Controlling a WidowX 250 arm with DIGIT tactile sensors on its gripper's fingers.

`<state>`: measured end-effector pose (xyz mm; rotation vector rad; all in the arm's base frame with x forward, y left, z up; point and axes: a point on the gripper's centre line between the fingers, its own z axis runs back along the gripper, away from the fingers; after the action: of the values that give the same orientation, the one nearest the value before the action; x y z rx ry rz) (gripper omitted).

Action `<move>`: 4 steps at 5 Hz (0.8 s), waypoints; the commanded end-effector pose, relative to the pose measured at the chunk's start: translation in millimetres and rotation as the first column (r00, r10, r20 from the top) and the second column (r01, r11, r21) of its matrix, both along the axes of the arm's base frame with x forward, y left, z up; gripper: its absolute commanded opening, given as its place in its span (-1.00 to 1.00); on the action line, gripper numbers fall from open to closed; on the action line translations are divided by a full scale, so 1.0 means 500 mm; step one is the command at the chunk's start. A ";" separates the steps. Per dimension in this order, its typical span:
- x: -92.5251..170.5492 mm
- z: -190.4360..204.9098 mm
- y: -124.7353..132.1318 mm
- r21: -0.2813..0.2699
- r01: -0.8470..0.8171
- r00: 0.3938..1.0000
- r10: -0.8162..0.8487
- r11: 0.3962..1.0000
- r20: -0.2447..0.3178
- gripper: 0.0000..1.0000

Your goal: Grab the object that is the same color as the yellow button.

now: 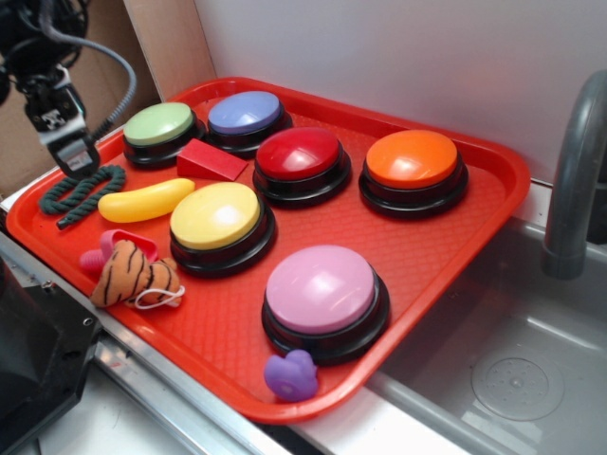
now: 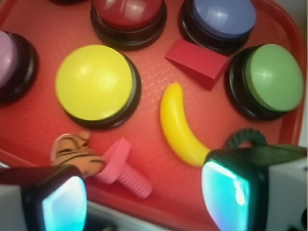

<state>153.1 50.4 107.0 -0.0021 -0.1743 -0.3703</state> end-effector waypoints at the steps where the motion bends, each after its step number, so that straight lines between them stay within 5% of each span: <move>1: 0.049 -0.076 0.047 -0.046 0.111 0.992 -0.108 0.993 0.059 1.00; 4: 0.076 -0.167 0.066 -0.022 0.256 0.965 -0.254 0.966 0.067 1.00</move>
<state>187.4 83.0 19.5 -0.0584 -0.2313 -0.6205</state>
